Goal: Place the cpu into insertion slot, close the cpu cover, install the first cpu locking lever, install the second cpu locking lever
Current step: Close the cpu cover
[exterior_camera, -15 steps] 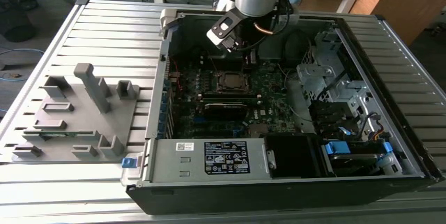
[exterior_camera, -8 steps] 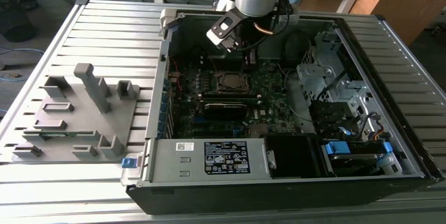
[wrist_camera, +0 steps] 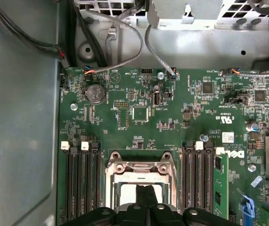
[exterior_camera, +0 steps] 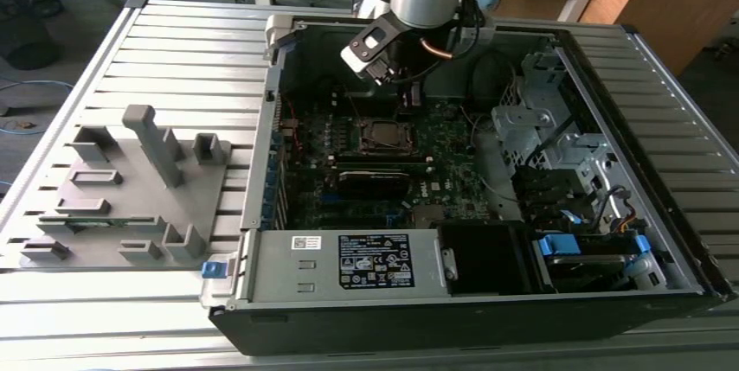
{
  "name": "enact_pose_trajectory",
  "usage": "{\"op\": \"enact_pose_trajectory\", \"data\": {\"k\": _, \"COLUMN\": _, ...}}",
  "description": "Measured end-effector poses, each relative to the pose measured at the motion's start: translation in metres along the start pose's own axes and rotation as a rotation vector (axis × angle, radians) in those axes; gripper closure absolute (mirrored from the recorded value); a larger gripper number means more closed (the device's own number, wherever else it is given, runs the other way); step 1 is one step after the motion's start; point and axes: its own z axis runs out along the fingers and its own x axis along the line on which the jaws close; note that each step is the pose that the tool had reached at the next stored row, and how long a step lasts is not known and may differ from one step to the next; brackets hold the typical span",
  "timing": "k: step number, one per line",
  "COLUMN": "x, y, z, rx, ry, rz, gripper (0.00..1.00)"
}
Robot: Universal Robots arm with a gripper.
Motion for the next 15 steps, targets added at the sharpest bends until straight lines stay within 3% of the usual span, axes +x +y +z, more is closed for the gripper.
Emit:
{"op": "enact_pose_trajectory", "data": {"k": 4, "x": 0.0000, "y": -0.0016, "z": 0.0003, "rx": 0.0001, "ry": 0.0002, "rz": 0.000, "gripper": 0.89}}
{"op": "enact_pose_trajectory", "data": {"k": 10, "x": -0.0001, "y": -0.0140, "z": 0.0019, "rx": -0.0014, "ry": 0.0001, "rz": 0.000, "gripper": 0.89}}
{"op": "enact_pose_trajectory", "data": {"k": 15, "x": -0.0001, "y": -0.0142, "z": 0.0022, "rx": -0.0014, "ry": 0.0000, "rz": 0.000, "gripper": 0.89}}
